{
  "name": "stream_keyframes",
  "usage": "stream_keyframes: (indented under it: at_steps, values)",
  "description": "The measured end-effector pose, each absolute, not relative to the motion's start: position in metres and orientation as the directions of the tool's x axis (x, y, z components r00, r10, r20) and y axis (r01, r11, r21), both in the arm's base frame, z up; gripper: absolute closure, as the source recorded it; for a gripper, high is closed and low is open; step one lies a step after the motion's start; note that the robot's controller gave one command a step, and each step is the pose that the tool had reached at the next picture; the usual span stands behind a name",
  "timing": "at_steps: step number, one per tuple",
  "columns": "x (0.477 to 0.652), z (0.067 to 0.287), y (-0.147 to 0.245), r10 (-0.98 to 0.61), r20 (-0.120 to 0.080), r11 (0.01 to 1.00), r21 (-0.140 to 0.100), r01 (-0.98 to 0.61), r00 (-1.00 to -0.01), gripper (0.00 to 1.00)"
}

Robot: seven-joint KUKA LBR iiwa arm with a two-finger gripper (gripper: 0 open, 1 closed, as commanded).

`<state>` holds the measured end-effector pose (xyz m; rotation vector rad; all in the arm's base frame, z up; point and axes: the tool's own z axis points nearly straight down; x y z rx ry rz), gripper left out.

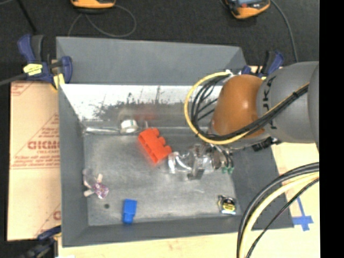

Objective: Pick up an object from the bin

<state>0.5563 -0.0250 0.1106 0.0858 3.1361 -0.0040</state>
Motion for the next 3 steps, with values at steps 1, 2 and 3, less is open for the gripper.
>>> stream_keyframes:
  at_steps: [1, 2, 3]
  values:
    - [0.556, 0.113, -0.027, 0.056, -0.002, 0.998, -0.003, 0.056, -0.998, 1.0]
    - [0.556, 0.12, -0.029, 0.057, -0.004, 0.998, -0.003, 0.057, -0.998, 1.0]
    - [0.557, 0.179, -0.03, 0.057, -0.006, 0.998, -0.001, 0.057, -0.998, 1.0]
